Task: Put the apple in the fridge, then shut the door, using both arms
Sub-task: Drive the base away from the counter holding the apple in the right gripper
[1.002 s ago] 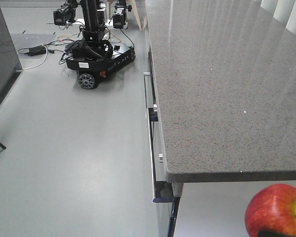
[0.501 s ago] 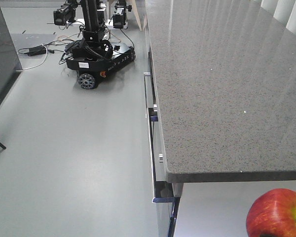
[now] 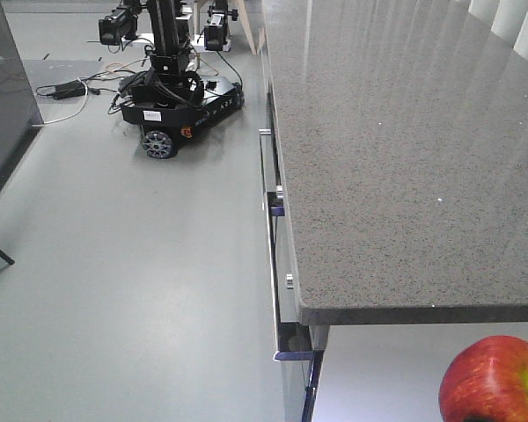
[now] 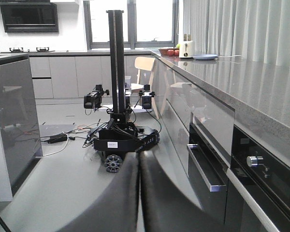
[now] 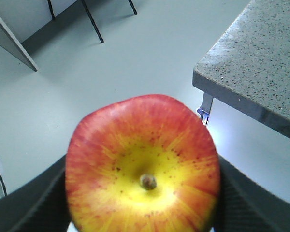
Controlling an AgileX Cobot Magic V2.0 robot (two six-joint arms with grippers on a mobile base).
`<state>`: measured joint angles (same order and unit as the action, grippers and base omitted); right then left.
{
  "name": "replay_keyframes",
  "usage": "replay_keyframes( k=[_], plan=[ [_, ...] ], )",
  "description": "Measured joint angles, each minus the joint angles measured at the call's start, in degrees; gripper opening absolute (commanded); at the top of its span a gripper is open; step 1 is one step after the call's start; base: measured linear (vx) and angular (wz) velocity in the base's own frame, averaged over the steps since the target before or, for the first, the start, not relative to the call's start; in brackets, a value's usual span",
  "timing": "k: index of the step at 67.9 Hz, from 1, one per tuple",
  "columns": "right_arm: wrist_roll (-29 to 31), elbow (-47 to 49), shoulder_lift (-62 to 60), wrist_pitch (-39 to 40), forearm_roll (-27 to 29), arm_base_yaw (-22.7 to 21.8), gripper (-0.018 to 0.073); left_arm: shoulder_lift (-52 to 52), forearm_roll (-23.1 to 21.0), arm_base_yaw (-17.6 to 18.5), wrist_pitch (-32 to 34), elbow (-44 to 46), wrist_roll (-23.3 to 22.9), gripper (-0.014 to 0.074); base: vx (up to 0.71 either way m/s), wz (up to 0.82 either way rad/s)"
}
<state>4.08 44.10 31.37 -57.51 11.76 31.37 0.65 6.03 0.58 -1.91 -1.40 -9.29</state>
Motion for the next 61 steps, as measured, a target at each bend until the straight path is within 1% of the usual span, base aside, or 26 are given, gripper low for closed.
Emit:
replay_keyframes(
  k=[27, 61],
  plan=[
    [0.0, 0.0, 0.0, 0.0, 0.0, 0.0, 0.0212, 0.0, 0.0, 0.0, 0.0, 0.0, 0.0, -0.0006, -0.01, 0.08],
    [0.0, 0.0, 0.0, 0.0, 0.0, 0.0, 0.0212, 0.0, 0.0, 0.0, 0.0, 0.0, 0.0, -0.0006, 0.0, 0.27]
  ],
)
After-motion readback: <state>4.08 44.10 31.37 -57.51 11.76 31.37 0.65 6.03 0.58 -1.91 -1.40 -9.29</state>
